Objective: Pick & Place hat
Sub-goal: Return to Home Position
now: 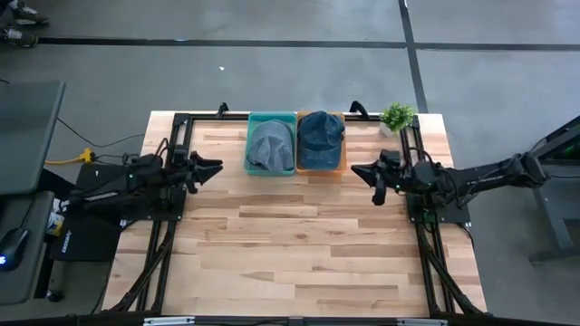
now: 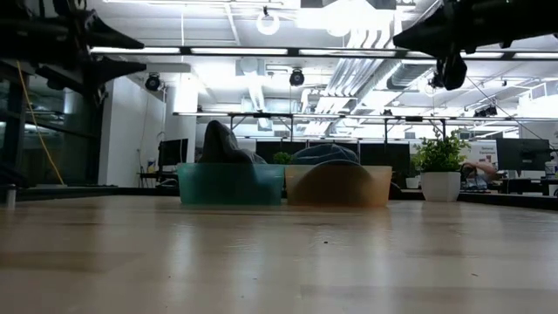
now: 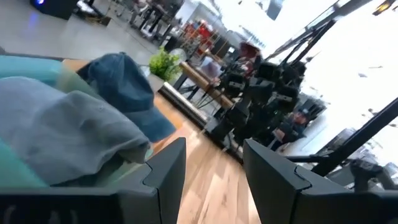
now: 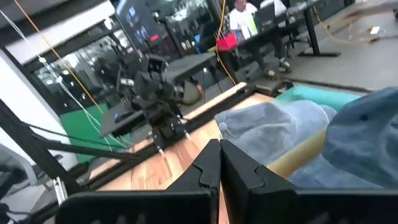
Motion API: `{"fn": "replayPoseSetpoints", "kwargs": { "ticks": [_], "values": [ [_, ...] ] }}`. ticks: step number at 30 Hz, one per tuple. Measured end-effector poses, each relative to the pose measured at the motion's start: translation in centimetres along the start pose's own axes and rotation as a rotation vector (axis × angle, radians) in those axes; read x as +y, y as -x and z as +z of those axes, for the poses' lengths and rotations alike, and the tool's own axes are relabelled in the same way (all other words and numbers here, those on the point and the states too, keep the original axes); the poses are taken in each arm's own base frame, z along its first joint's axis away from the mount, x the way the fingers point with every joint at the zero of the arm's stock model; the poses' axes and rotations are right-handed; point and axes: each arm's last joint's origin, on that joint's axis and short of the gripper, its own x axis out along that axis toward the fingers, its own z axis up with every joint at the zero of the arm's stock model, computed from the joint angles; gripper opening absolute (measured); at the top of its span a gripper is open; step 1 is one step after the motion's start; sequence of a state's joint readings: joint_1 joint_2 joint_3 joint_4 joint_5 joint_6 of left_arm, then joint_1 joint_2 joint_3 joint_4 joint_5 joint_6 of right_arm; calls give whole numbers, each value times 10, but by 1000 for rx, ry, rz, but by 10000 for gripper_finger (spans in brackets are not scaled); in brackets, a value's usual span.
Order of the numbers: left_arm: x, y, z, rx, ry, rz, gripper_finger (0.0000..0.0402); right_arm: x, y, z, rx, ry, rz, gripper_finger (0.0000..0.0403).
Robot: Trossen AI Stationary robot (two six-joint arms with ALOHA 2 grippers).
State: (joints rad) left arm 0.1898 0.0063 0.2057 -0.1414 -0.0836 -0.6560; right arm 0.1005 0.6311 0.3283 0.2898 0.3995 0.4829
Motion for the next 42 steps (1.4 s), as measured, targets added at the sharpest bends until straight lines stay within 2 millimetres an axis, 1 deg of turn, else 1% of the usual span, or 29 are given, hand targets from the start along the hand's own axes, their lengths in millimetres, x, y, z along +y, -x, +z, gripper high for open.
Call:
{"fn": "replayPoseSetpoints", "kwargs": {
  "ticks": [3,7,11,18,22,25,31,35,37,42],
  "values": [
    [4,-4,-5,-39,10,-29,159,-7,5,-9,-45,-15,12,0],
    [10,-7,-13,-28,31,4,159,-17,12,-20,-145,-51,28,0],
    [10,-8,-11,-96,37,-21,159,-23,18,-22,-203,-52,25,0],
    [12,-9,-13,-131,39,-5,159,-31,34,-22,-270,-58,32,0],
    [13,-9,-14,-126,34,9,159,-35,41,-23,-250,-47,19,0],
    [16,-9,-17,-118,30,54,159,-37,46,-23,-251,-47,19,0],
    [17,-9,-17,-141,13,76,159,-41,54,-23,-240,-41,14,0],
    [25,-12,-26,-139,26,98,159,-44,58,-25,-230,-36,9,0],
    [28,-13,-30,-143,43,97,159,-45,59,-26,-219,-30,4,0],
    [26,-13,-27,-180,27,85,159,-47,58,-30,-177,-14,-13,0]
  ]
}}
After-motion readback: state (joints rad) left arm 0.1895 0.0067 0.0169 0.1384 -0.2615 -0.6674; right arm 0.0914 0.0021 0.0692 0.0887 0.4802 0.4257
